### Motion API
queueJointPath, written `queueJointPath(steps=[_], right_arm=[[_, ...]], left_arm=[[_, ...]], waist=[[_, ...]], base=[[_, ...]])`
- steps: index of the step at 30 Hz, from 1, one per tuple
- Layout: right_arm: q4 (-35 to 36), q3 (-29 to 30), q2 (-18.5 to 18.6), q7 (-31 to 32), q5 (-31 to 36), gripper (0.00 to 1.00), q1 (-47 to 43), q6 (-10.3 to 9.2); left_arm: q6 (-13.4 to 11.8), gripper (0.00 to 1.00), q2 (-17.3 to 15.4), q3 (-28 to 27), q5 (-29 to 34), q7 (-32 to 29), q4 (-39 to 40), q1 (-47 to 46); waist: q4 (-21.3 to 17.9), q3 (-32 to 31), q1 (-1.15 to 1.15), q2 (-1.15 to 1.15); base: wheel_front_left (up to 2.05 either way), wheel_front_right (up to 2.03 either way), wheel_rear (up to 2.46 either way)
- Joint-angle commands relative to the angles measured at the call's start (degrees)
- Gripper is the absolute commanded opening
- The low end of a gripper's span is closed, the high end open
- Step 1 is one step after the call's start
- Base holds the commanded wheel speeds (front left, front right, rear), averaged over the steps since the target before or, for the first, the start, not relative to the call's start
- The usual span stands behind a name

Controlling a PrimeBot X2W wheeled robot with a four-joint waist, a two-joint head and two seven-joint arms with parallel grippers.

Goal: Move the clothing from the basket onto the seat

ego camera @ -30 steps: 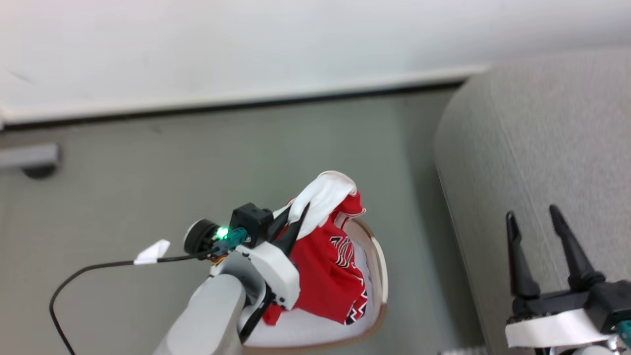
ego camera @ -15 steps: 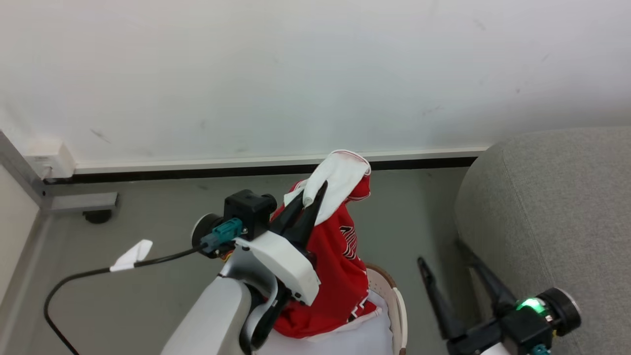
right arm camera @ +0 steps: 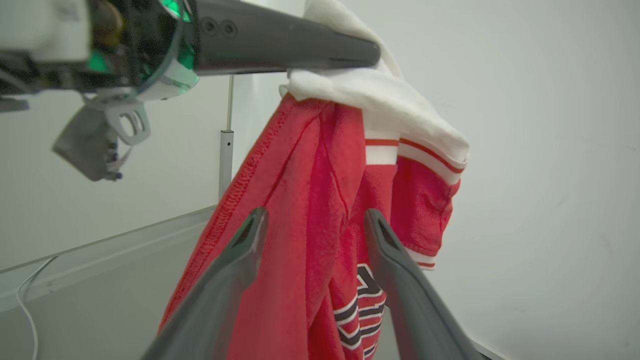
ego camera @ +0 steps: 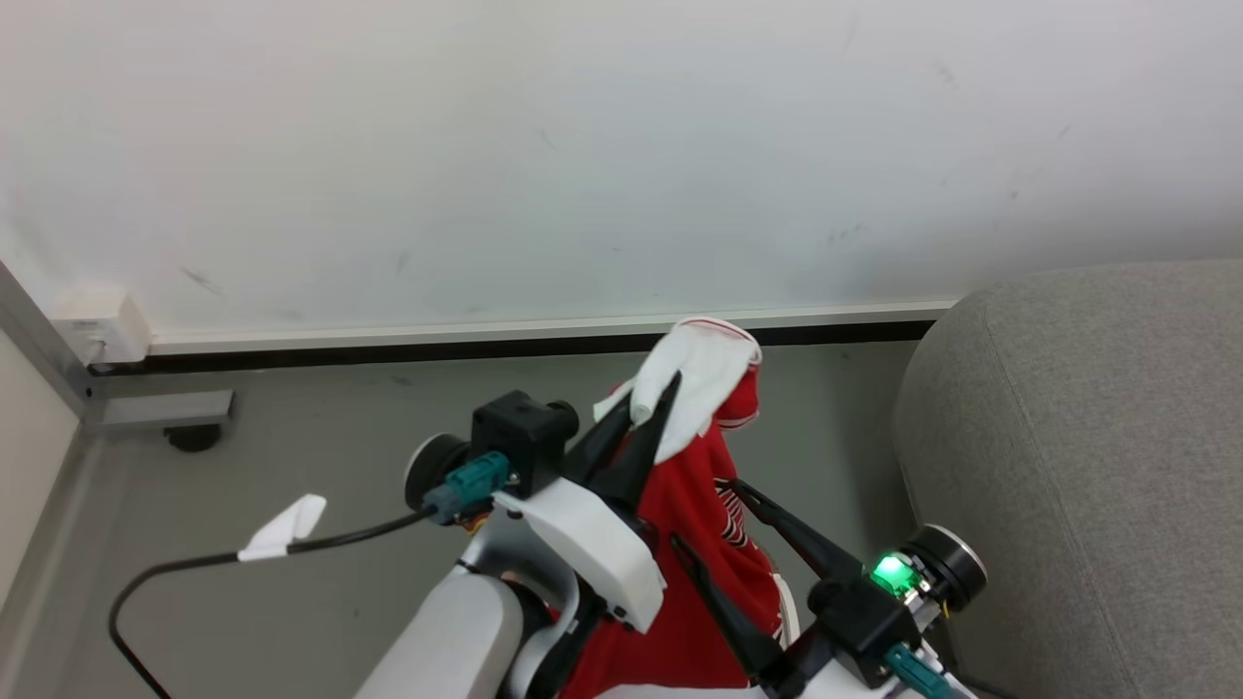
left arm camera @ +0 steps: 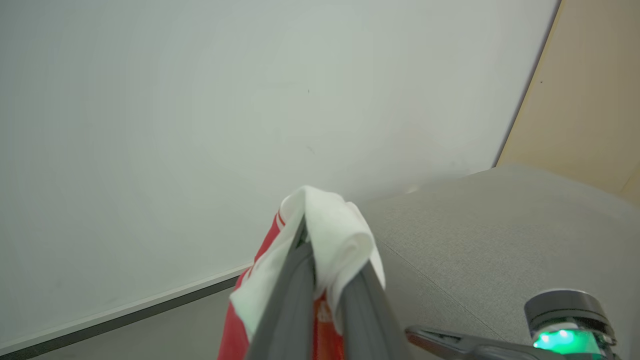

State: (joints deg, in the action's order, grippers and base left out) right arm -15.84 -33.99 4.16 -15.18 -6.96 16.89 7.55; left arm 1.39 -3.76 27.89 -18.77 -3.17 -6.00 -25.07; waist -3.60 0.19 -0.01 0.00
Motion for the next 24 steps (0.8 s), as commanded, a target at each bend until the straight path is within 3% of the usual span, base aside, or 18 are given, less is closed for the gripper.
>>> queueJointPath(steps=[1,7,13,14,15,17,24], right_arm=[[-1.8,-0.1,-0.2,0.0,0.5,1.0,1.7,-0.12],[-10.9,-1.5,-1.2,0.0,1.4,1.0,6.9,-0.12],[-15.2,-3.8,-1.2,0.0,-3.2,1.0,9.7,-0.12],[-16.1,-4.1,-1.2,0.0,-3.8,0.96,10.1,-0.12],[-16.6,-4.4,-1.2,0.0,-4.4,0.49,10.5,-0.12],[-17.2,-4.9,-1.2,0.0,-5.7,0.0,10.8,-0.12],[-17.3,-5.0,-1.2,0.0,-8.0,0.0,11.2,-0.12]], left_arm=[[-0.1,0.0,0.1,0.4,0.1,-0.3,0.9,1.0],[-0.7,0.0,0.5,3.5,-0.6,-1.8,3.7,1.4],[-1.9,0.0,0.7,5.5,-2.4,-1.9,5.2,0.6],[-2.1,0.0,0.7,5.9,-2.6,-1.8,5.3,0.5],[-2.4,0.0,0.8,6.2,-2.9,-1.7,5.4,0.5],[-2.8,0.0,0.8,6.8,-3.7,-1.6,5.6,0.5],[-4.4,0.0,0.6,6.6,-4.6,-1.0,4.9,0.9]], waist=[[-0.1,0.0,0.01,0.0],[0.0,0.0,0.01,0.0],[0.9,-0.2,0.01,0.0],[1.0,-0.2,0.01,0.0],[1.1,-0.3,0.01,0.0],[1.3,-0.4,0.01,0.0],[1.3,-0.5,0.01,0.0]], base=[[0.0,0.0,0.0],[0.0,0.0,0.0],[0.0,0.0,0.0],[0.0,0.0,0.0],[0.0,0.0,0.0],[0.0,0.0,0.0],[0.0,0.0,0.0]])
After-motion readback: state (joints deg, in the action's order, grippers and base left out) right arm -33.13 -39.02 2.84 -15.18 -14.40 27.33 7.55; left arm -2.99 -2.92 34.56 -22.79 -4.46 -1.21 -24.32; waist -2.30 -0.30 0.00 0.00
